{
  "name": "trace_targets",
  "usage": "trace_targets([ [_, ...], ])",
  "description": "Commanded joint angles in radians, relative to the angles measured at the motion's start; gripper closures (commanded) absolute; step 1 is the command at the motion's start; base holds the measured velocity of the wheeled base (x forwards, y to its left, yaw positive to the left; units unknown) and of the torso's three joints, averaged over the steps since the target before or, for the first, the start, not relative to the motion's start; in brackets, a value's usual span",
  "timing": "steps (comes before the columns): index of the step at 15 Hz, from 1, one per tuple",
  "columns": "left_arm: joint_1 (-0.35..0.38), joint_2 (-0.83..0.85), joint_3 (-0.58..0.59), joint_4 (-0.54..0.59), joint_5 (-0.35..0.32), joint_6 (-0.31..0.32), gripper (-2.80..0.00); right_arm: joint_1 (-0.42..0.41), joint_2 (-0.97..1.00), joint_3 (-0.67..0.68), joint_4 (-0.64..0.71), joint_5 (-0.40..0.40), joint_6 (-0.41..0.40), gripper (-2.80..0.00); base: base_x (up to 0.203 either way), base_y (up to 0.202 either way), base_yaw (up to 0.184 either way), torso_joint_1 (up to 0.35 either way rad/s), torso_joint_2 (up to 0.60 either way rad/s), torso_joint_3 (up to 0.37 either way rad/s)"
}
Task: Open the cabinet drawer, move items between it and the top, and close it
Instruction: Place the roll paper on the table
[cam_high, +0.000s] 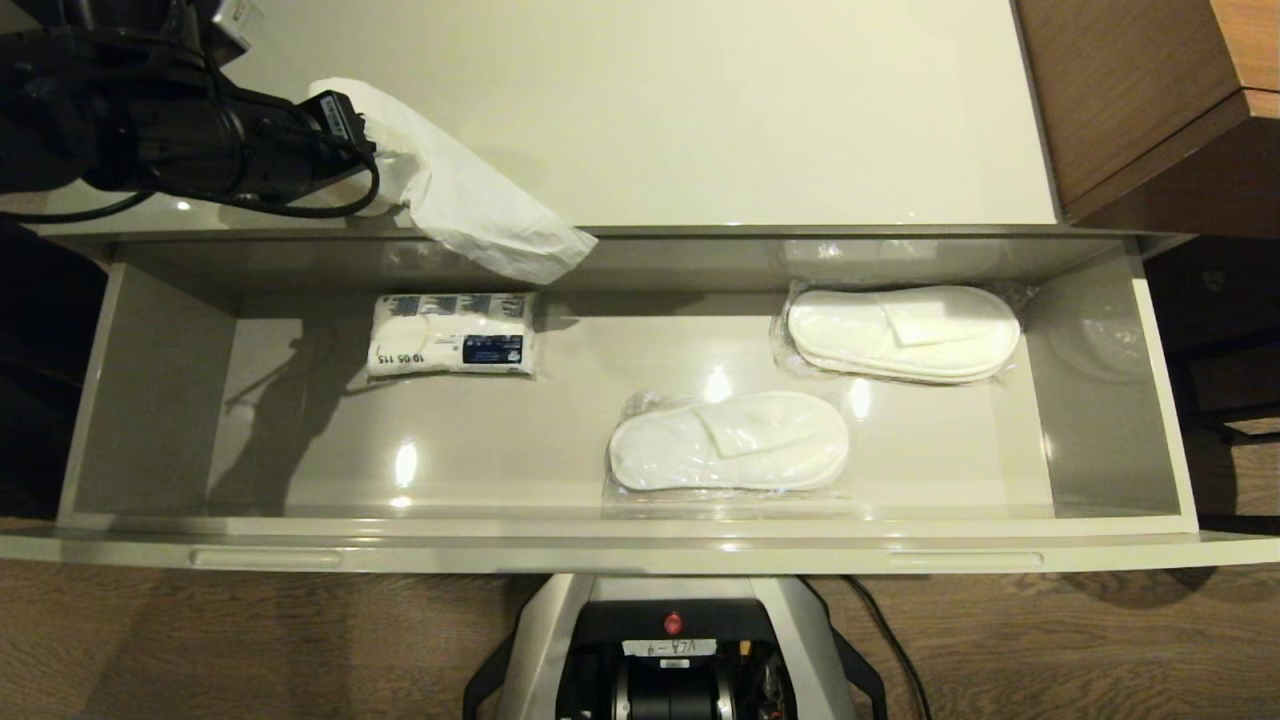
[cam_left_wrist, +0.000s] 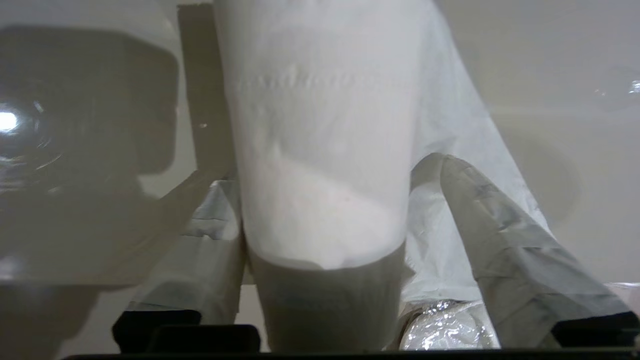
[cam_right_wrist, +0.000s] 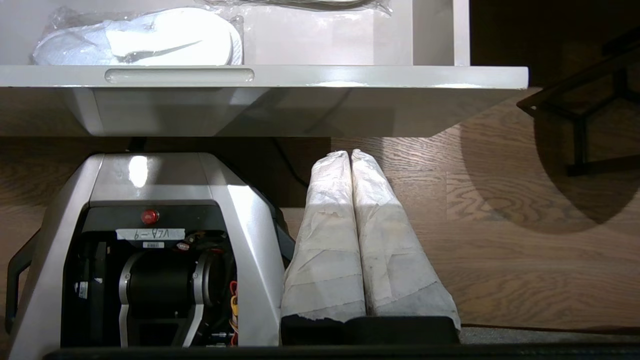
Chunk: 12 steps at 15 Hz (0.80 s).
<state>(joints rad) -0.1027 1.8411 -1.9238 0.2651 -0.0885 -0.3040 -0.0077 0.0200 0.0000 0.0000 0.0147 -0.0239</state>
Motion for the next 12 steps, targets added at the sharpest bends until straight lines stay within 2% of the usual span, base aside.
trace_targets([
  [1,-0.002,0.001,0.000,-0.020,-0.004,-0.006,-2.80,0.000,0.001,0.000,0.000,0.001,-0.001,0.00,0.000,0.000,0.000,0.000,0.00,0.000],
  [4,-0.004,-0.065,0.015,-0.024,-0.004,-0.011,-2.80,0.000,0.001,0.000,0.000,0.001,-0.001,0.00,0.000,0.000,0.000,0.000,0.00,0.000],
  [8,-0.005,-0.160,0.100,-0.021,0.000,-0.004,-2.80,0.000,0.001,0.000,0.000,0.002,0.000,0.00,0.000,0.000,0.000,0.000,0.00,0.000],
  [12,-0.005,-0.333,0.265,-0.020,-0.002,-0.002,-2.80,0.000,0.001,0.000,0.000,0.001,-0.001,0.00,0.000,0.000,0.000,0.000,0.00,0.000],
])
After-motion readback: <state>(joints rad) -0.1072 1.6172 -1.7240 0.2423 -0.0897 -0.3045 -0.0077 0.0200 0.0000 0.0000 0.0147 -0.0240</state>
